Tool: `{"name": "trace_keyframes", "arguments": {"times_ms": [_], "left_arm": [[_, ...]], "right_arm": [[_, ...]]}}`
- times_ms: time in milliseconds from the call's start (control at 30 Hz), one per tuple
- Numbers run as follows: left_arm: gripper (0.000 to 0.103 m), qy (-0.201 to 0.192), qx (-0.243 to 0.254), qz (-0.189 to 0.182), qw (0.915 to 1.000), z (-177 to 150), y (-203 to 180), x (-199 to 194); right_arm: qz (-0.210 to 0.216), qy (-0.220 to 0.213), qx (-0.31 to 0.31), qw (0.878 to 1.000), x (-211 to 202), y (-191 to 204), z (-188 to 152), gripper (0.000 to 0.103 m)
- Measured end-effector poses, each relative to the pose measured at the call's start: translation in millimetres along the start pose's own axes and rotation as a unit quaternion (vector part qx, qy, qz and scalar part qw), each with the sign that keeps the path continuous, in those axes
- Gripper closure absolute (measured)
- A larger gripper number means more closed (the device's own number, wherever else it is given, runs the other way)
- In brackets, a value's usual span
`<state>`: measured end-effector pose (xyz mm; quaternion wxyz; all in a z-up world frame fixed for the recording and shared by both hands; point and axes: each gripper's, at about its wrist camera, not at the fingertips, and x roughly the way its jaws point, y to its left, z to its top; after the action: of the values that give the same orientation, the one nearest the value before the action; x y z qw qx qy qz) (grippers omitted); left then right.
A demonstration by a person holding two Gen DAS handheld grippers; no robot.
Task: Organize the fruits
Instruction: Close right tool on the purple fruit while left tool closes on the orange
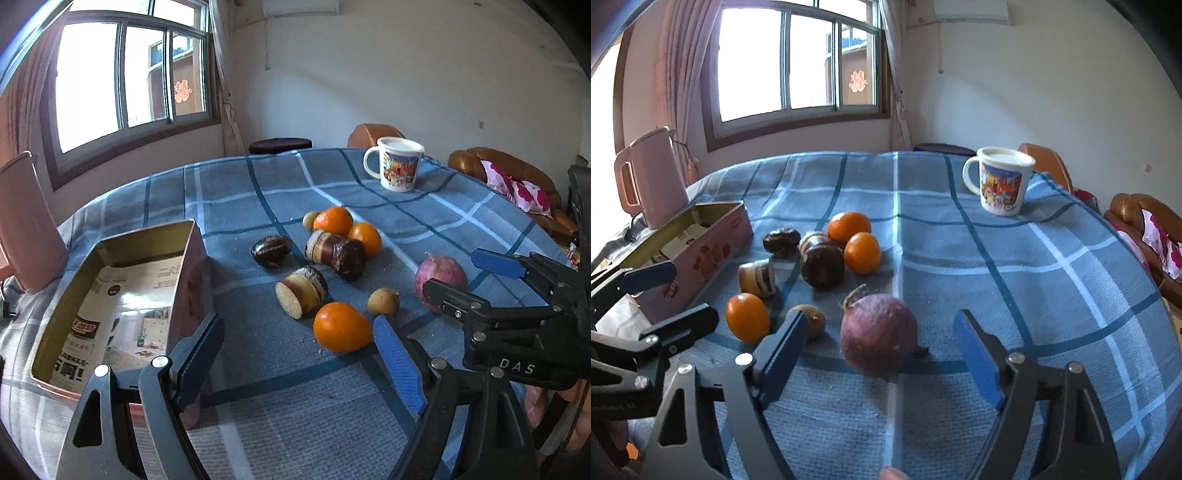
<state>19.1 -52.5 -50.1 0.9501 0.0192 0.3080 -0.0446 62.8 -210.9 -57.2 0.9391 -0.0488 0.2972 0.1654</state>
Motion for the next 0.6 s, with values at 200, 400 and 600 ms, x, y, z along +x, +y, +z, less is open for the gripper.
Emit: {"name": "trace_keyframes", "arguments": {"times_ms": [200, 400, 600], "left_arm": [[0.019, 0.017, -0.001, -0.022, 0.9996, 0.8, -4.9, 9.9], [0.019, 0.031, 0.009, -0.036, 0.9988, 1.9, -10.7, 18.8], [0.041, 0.055, 0.012, -0.041, 0.9976, 2.9, -12.2, 31.3]], "right_arm": [[0.009, 0.029, 0.004, 1.0, 13.8, -3.0, -0.5, 0.043], [0.019, 0.032, 0.001, 0.999, 14.8, -1.7, -1.6, 0.053], [0.023, 0.009, 0.016, 1.0, 7.1, -4.8, -2.7, 0.053]]}}
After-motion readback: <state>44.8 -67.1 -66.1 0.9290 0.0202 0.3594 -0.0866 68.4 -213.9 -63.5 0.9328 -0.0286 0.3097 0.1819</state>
